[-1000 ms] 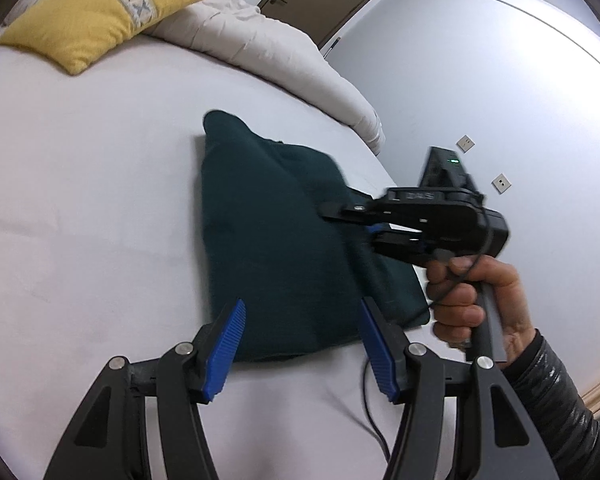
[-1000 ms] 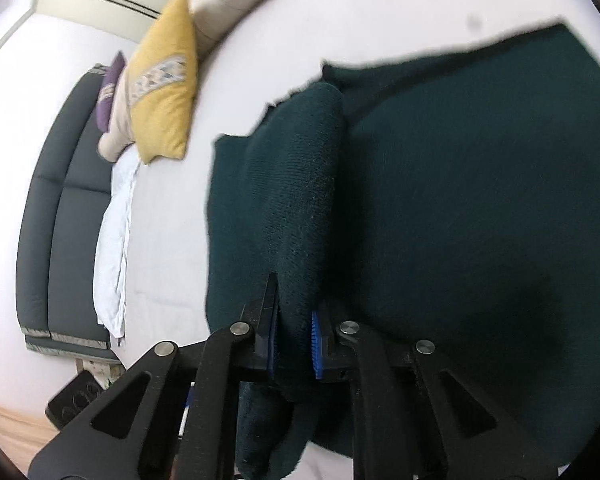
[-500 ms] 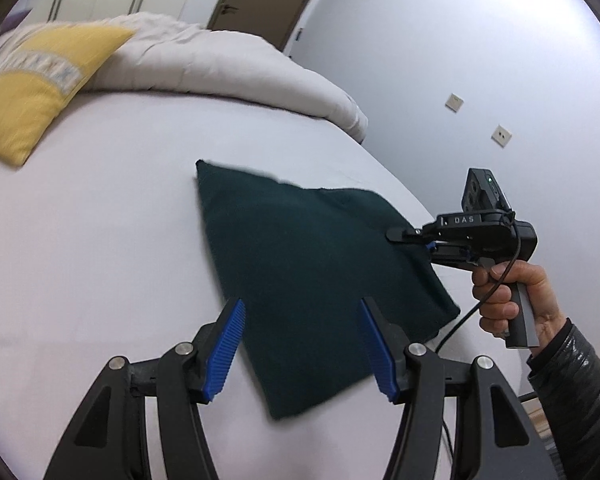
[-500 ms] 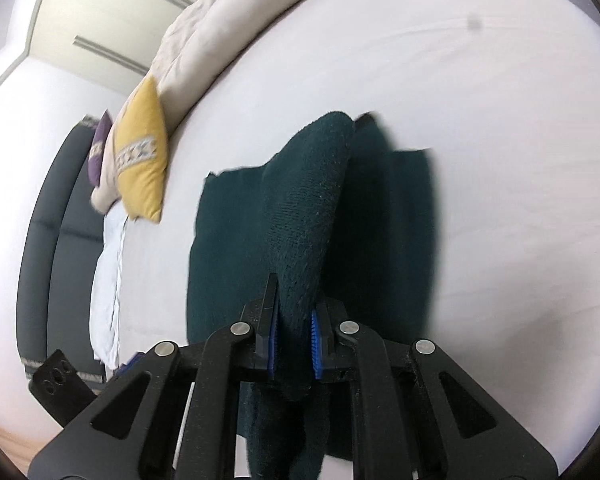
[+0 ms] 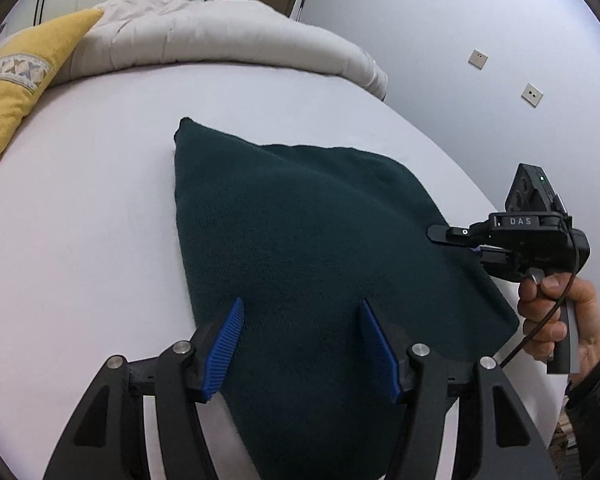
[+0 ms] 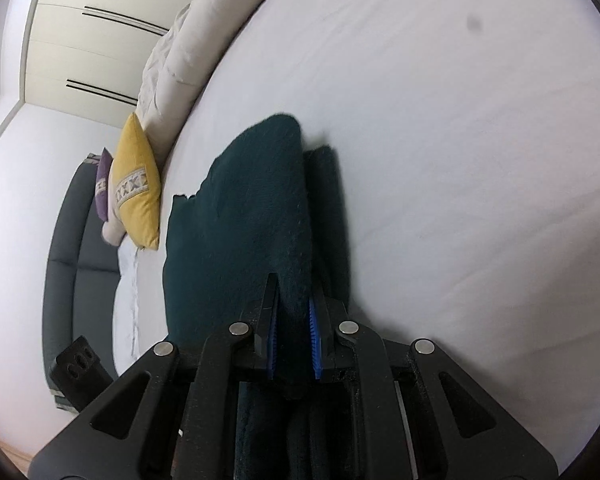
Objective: Fold small clothes
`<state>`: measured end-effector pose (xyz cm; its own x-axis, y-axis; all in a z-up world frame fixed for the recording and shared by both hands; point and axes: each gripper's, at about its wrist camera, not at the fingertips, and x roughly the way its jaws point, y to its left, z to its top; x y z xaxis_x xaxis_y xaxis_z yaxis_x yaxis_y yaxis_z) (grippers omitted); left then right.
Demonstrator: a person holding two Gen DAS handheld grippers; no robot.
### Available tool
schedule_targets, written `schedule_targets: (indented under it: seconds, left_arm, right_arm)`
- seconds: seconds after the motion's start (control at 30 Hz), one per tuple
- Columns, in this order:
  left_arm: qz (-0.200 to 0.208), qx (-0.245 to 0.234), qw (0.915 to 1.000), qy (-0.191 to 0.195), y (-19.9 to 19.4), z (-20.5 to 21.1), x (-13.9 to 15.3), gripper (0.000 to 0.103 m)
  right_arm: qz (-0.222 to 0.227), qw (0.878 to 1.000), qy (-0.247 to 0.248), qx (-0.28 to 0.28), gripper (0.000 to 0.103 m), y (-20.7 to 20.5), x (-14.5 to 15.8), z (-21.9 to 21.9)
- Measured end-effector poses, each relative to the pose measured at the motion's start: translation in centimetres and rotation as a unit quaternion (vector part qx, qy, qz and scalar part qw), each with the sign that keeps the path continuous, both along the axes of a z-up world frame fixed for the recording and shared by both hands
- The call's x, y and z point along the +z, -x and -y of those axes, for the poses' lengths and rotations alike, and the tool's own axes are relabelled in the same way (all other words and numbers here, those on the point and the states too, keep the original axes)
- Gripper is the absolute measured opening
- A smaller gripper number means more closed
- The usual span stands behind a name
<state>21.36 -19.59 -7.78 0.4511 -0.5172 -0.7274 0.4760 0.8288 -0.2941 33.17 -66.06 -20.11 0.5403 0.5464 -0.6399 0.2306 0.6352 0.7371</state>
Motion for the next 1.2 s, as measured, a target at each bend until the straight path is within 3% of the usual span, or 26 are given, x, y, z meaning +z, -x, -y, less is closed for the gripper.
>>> schedule_targets:
  seconds: [0.17, 0.23, 0.3, 0.37, 0.43, 0.47, 0.63, 0.77, 0.87, 0.9, 0.97, 1.03, 1.07, 1.2]
  left_arm:
    - [-0.004, 0.005, 1.0, -0.001, 0.1, -0.1, -0.3, 0.065]
    - [-0.004, 0.005, 1.0, 0.0, 0.2, -0.2, -0.5, 0.065]
    - [-0.002, 0.005, 1.0, -0.004, 0.4, -0.1, -0.5, 0.066]
    - [0.0, 0.007, 0.9999, -0.013, 0.4, 0.2, -0.5, 0.066]
    - [0.001, 0.007, 0.9997, -0.021, 0.5, 0.4, -0.4, 0.066]
    - [0.0, 0.006, 0.9997, -0.024, 0.6, 0.4, -0.4, 0.066]
    - [0.013, 0.02, 0.9997, -0.002, 1.0, -0.1, 1.2, 0.065]
    - [0.043, -0.005, 0.9989, -0.018, 1.4, 1.8, 2.2, 0.064]
    - [0.019, -0.022, 0.9975, -0.065, 0.0, 3.3, 0.0, 0.063]
    - [0.019, -0.023, 0.9971, -0.069, -0.3, 3.4, -0.5, 0.064]
    - [0.029, -0.029, 0.9965, -0.073, -0.2, 3.3, -0.8, 0.065]
    - [0.024, -0.028, 0.997, -0.068, -0.4, 3.2, -0.8, 0.065]
    - [0.023, -0.028, 0.9971, -0.067, -0.4, 3.2, -0.8, 0.065]
    - [0.027, -0.031, 0.9965, -0.073, -0.3, 3.3, -0.9, 0.065]
  right_arm:
    - [0.001, 1.0, 0.015, -0.022, 0.017, 2.3, 2.8, 0.4]
    - [0.023, 1.0, 0.005, -0.008, 0.03, 4.6, 4.7, 0.4]
    - [0.014, 0.998, 0.055, 0.003, 0.04, 6.4, 5.8, -1.1]
    - [-0.009, 0.997, 0.069, 0.019, 0.04, 7.2, 5.4, -2.1]
    - [-0.035, 0.996, 0.078, 0.02, 0.016, 7.8, 3.9, -2.3]
    - [-0.037, 0.996, 0.079, 0.015, 0.011, 8.3, 3.5, -2.1]
    - [-0.016, 0.999, 0.018, -0.022, 0.006, 10.3, 1.2, 0.3]
    - [-0.01, 1.0, -0.009, -0.028, 0.005, 10.1, -0.7, 0.2]
    - [-0.011, 1.0, -0.005, -0.019, 0.005, 10.5, -0.6, -0.3]
    - [-0.016, 1.0, 0.014, -0.012, 0.006, 10.7, 0.0, -0.6]
    - [-0.03, 0.997, 0.075, -0.016, 0.021, 11.4, 1.8, -0.2]
    - [-0.018, 0.99, 0.136, -0.041, 0.022, 11.4, 4.4, 0.5]
    - [-0.004, 0.989, 0.14, -0.047, 0.022, 10.9, 5.4, 0.7]
    - [0.06, 0.996, 0.062, -0.021, 0.022, 6.7, 7.7, 0.5]
